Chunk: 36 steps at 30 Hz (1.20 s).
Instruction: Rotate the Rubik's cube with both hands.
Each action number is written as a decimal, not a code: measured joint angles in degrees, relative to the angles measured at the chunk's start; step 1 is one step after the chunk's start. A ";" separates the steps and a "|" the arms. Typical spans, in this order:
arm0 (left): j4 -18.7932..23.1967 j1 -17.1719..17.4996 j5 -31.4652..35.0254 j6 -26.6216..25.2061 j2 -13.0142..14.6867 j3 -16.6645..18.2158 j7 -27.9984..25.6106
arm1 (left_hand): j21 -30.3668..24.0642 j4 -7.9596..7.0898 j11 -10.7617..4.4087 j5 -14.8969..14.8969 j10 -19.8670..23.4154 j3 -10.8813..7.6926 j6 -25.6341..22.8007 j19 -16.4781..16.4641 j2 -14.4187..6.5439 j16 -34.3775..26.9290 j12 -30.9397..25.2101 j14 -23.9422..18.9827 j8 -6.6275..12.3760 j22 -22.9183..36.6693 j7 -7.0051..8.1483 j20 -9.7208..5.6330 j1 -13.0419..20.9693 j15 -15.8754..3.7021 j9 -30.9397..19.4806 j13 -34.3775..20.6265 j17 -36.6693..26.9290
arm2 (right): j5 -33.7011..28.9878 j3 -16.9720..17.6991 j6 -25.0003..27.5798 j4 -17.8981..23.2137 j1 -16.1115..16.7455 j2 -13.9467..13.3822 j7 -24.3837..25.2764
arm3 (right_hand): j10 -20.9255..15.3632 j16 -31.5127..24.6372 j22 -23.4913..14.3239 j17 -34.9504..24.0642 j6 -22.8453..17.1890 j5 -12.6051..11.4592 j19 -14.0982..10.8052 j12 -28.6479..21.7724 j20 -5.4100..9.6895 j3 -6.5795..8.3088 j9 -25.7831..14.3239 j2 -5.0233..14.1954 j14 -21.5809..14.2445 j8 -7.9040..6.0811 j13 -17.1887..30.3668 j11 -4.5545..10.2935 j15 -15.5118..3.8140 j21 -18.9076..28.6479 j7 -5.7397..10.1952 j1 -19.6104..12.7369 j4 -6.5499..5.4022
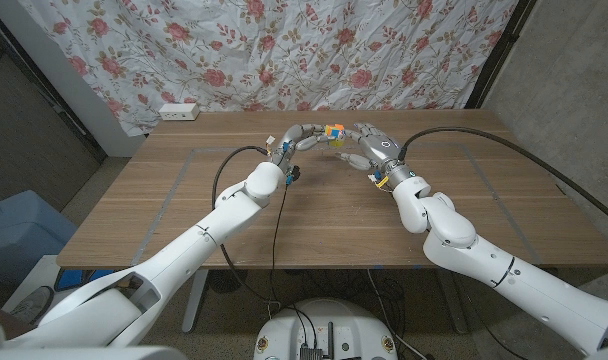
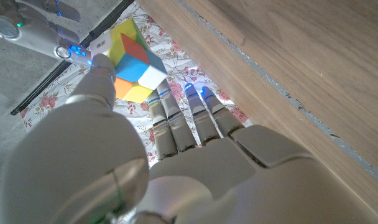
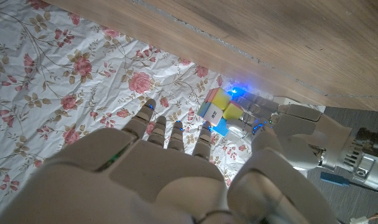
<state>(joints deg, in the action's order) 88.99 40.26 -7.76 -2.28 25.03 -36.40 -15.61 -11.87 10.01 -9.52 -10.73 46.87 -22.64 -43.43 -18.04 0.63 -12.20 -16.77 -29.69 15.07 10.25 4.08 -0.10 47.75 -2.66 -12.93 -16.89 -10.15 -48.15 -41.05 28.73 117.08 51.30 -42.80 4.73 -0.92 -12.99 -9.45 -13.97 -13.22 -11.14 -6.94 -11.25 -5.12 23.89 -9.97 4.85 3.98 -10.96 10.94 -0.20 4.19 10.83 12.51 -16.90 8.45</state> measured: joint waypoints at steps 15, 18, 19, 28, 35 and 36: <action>-0.70 -0.25 -0.20 0.67 -0.55 -0.15 0.02 | 0.00 0.00 0.00 -0.10 0.00 0.00 0.00 0.00 0.00 0.00 0.13 -0.06 -0.02 0.23 0.00 0.00 0.00 -0.06 -0.01 -0.01 0.00 | -1.08 0.05 -0.24 0.68 0.69 -0.64 -0.49 | 0.00 0.00 0.00 0.00 -0.50 0.00 0.00 0.00 0.00 0.24 -0.11 0.00 -0.31 0.00 0.00 0.00 -0.31 0.00 -0.12 0.00 0.24; -0.77 -0.29 -0.23 0.77 -0.63 -0.16 0.03 | 0.00 -0.01 0.00 -0.09 0.00 -0.01 0.00 0.00 0.00 0.00 0.14 -0.32 -0.04 0.31 0.00 0.00 0.00 -0.31 -0.01 -0.02 0.00 | -1.35 0.06 -0.39 0.72 0.89 -0.74 -0.51 | 0.00 0.00 0.00 0.00 -0.50 0.00 -0.22 0.00 0.22 0.24 -0.11 0.00 -0.31 0.00 0.00 0.00 -0.31 0.00 -0.12 0.00 0.24; -0.78 -0.29 -0.23 0.77 -0.64 -0.16 0.03 | 0.00 -0.04 0.00 -0.09 0.00 -0.05 0.00 0.00 0.00 0.00 0.15 -0.31 -0.04 0.31 0.00 0.00 0.00 -0.31 -0.02 -0.02 0.00 | -1.40 0.06 -0.46 0.72 0.92 -0.76 -0.51 | 0.00 0.00 0.00 0.00 -0.50 0.00 -0.33 0.00 0.33 0.24 -0.11 0.00 -0.31 0.00 0.00 0.00 -0.31 0.00 -0.12 0.00 0.24; -0.91 -0.34 -0.31 0.95 -0.85 -0.20 0.03 | 0.00 -0.04 0.00 -0.09 0.00 -0.05 0.00 0.00 0.00 0.00 0.24 -0.32 -0.22 0.30 0.00 0.00 0.00 -0.31 -0.28 -0.18 0.00 | -1.78 0.09 -1.28 0.70 1.28 -0.91 -0.51 | 0.00 0.00 0.00 0.00 -1.12 0.00 -0.32 0.00 0.32 0.24 -0.09 0.00 0.01 -0.01 0.00 0.00 -0.62 0.00 0.09 0.00 0.24; -1.05 -0.37 -0.43 1.01 -0.98 -0.20 0.02 | 0.01 -0.14 0.00 -0.08 0.00 0.04 0.00 -0.21 0.00 0.00 0.43 -0.31 -0.34 0.30 0.00 -0.22 0.00 -0.31 -0.28 -0.39 0.00 | -1.86 0.09 -1.67 0.25 1.40 -0.67 -0.49 | 0.00 0.00 0.00 0.00 -1.23 0.00 -0.32 0.00 0.32 0.24 -0.06 0.00 0.01 0.00 0.00 0.00 -0.62 0.00 -0.02 0.00 0.24; -1.08 -0.37 -0.45 1.03 -1.00 -0.20 0.02 | 0.01 -0.19 0.00 -0.08 0.00 0.09 0.00 -0.21 0.00 0.00 0.43 -0.31 -0.41 0.30 0.00 -0.22 0.00 -0.31 -0.28 -0.39 0.00 | -1.86 0.08 -1.69 0.19 1.41 -0.61 -0.47 | 0.00 0.00 0.00 0.00 -1.32 0.00 -0.31 0.00 0.32 0.24 -0.05 0.00 0.01 0.00 0.00 0.00 -0.62 0.00 -0.11 0.00 0.24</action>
<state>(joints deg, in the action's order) 87.91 39.89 -8.20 -1.25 24.03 -36.60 -15.59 -11.87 9.82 -9.52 -10.81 46.87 -22.55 -43.44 -18.25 0.63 -12.20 -16.34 -30.00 14.66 10.55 4.08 -0.32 47.75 -2.97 -13.21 -17.28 -10.15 -50.02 -40.96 27.04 117.27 52.71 -43.41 4.26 -0.92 -12.99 -9.45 -13.96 -14.54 -11.14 -7.26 -11.25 -4.80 24.13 -10.02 4.84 3.99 -10.96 10.94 -0.20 3.57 10.83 12.40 -16.90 8.69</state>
